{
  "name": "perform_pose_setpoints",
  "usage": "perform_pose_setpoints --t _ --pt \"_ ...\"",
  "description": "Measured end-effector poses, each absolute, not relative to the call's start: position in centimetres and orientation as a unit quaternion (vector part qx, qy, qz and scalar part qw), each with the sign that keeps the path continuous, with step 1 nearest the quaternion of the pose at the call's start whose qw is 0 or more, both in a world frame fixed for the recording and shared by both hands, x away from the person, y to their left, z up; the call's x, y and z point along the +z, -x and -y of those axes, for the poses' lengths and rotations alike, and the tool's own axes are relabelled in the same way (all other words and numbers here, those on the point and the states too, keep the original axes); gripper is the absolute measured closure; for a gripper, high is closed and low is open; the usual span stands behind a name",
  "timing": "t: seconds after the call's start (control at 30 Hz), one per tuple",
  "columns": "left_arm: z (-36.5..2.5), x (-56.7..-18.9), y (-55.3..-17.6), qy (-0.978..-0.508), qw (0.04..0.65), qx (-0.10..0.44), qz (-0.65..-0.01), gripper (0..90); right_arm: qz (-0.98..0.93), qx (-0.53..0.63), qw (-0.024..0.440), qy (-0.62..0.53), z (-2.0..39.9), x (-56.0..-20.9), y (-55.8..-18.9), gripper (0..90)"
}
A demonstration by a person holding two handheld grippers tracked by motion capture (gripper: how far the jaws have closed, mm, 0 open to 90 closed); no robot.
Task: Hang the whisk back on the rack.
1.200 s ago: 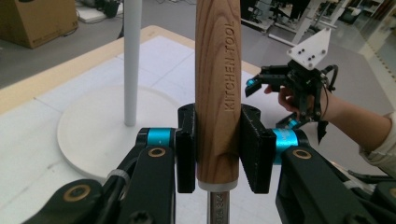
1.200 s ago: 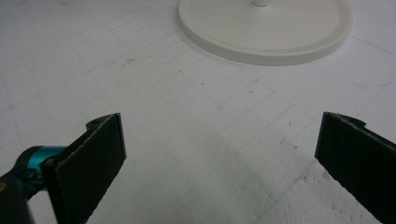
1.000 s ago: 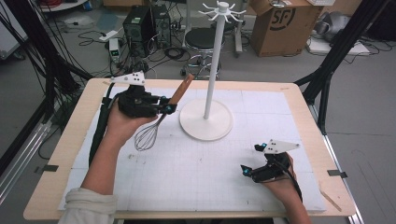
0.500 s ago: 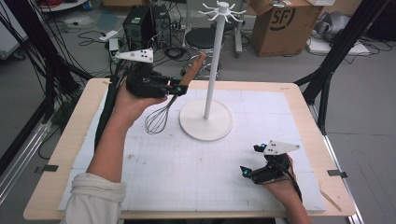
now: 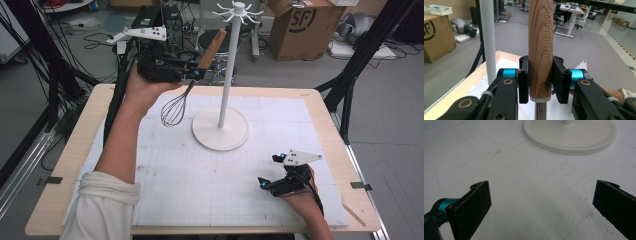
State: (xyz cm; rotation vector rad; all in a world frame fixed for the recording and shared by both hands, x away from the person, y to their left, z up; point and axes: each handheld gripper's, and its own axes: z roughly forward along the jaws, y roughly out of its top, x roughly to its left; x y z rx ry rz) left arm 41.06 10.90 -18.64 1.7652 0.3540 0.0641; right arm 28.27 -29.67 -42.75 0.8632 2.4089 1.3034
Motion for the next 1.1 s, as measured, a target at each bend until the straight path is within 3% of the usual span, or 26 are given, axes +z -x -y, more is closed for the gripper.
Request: perform_pose_setpoints --t 0.43,1.1 --pt "-10.4 -17.0 -42.8 -0.767 0.614 0.044 -0.180 69.9 -0.830 0.452 0.133 -0.298 29.9 -42.7 -28.3 0.8" --pt "-8.9 -18.0 -44.0 -0.778 0.586 0.070 -0.215 70.2 -0.831 0.451 0.130 -0.299 29.8 -42.7 -28.3 0.8"
